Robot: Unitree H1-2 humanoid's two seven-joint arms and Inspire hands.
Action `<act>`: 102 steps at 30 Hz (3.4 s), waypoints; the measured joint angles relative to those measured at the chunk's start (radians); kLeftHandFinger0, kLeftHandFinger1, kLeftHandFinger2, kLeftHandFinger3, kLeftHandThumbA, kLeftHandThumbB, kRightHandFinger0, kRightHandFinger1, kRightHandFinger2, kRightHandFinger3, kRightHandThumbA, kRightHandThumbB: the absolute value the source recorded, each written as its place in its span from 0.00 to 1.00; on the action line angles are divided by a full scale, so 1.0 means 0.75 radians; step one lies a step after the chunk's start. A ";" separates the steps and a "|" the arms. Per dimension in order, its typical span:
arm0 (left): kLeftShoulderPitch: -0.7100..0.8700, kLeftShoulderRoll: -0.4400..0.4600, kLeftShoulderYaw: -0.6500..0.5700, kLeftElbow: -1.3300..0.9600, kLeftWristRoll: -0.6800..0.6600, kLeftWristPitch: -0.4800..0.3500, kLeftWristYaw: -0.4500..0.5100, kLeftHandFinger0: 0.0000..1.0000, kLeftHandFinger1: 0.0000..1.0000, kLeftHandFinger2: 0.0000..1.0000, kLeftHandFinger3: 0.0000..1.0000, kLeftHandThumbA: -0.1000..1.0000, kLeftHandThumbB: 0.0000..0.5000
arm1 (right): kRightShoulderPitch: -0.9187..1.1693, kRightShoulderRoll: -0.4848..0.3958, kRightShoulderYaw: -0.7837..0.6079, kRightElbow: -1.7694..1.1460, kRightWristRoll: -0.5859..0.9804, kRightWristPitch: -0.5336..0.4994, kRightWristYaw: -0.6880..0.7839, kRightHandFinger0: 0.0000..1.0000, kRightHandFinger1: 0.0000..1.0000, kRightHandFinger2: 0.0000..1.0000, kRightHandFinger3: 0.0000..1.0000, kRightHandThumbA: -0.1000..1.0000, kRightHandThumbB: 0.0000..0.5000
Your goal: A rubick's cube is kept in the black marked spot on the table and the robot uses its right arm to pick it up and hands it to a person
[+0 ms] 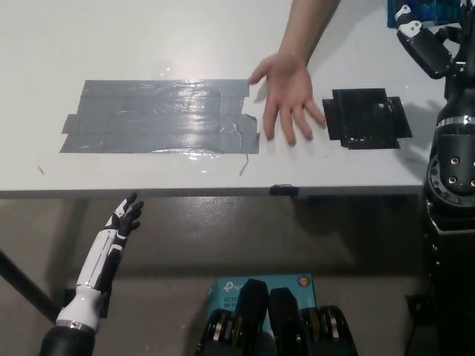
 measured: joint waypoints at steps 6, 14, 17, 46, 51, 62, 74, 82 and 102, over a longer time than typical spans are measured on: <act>0.000 0.000 0.000 0.000 0.000 0.000 0.000 1.00 1.00 1.00 1.00 1.00 0.40 | -0.001 0.005 0.004 0.016 0.006 -0.001 0.013 0.00 0.35 0.81 0.89 0.00 0.34; 0.001 0.000 -0.002 -0.002 0.002 -0.001 0.000 1.00 1.00 1.00 1.00 1.00 0.39 | -0.176 0.003 0.107 0.458 -0.028 -0.041 0.016 0.00 0.45 0.90 0.97 0.00 0.34; 0.001 0.000 -0.002 -0.003 0.002 -0.001 0.000 1.00 1.00 1.00 1.00 1.00 0.40 | -0.271 0.004 0.151 0.660 -0.044 -0.075 0.014 0.00 0.43 0.86 0.96 0.00 0.36; -0.004 0.000 -0.015 -0.021 0.004 0.001 0.000 1.00 1.00 1.00 1.00 1.00 0.39 | -0.605 0.076 0.338 1.865 -0.075 -0.432 -0.022 0.03 0.53 0.95 0.91 0.00 0.41; -0.006 0.000 -0.015 -0.021 0.006 0.000 0.000 1.00 1.00 1.00 1.00 1.00 0.37 | -0.605 0.076 0.371 1.878 -0.076 -0.439 -0.005 1.00 1.00 1.00 1.00 0.42 0.65; -0.023 0.001 -0.016 -0.021 0.020 0.000 0.000 1.00 1.00 1.00 1.00 0.99 0.38 | -0.613 0.053 0.415 1.871 -0.074 -0.430 0.154 1.00 1.00 1.00 1.00 0.79 1.00; -0.024 0.002 -0.019 -0.014 0.024 0.001 0.000 1.00 1.00 1.00 1.00 0.97 0.40 | -0.559 0.008 0.395 1.576 -0.072 -0.444 0.165 1.00 1.00 1.00 1.00 0.86 0.94; -0.023 0.002 -0.020 0.005 0.024 0.008 0.000 1.00 1.00 1.00 1.00 0.97 0.40 | -0.371 -0.043 0.373 1.196 -0.073 -0.408 0.171 1.00 1.00 1.00 1.00 0.83 0.92; -0.003 0.000 -0.020 0.029 0.024 0.014 0.000 1.00 1.00 1.00 1.00 0.89 0.38 | 0.438 -0.194 0.263 0.325 -0.009 -0.354 0.217 1.00 1.00 1.00 1.00 1.00 0.45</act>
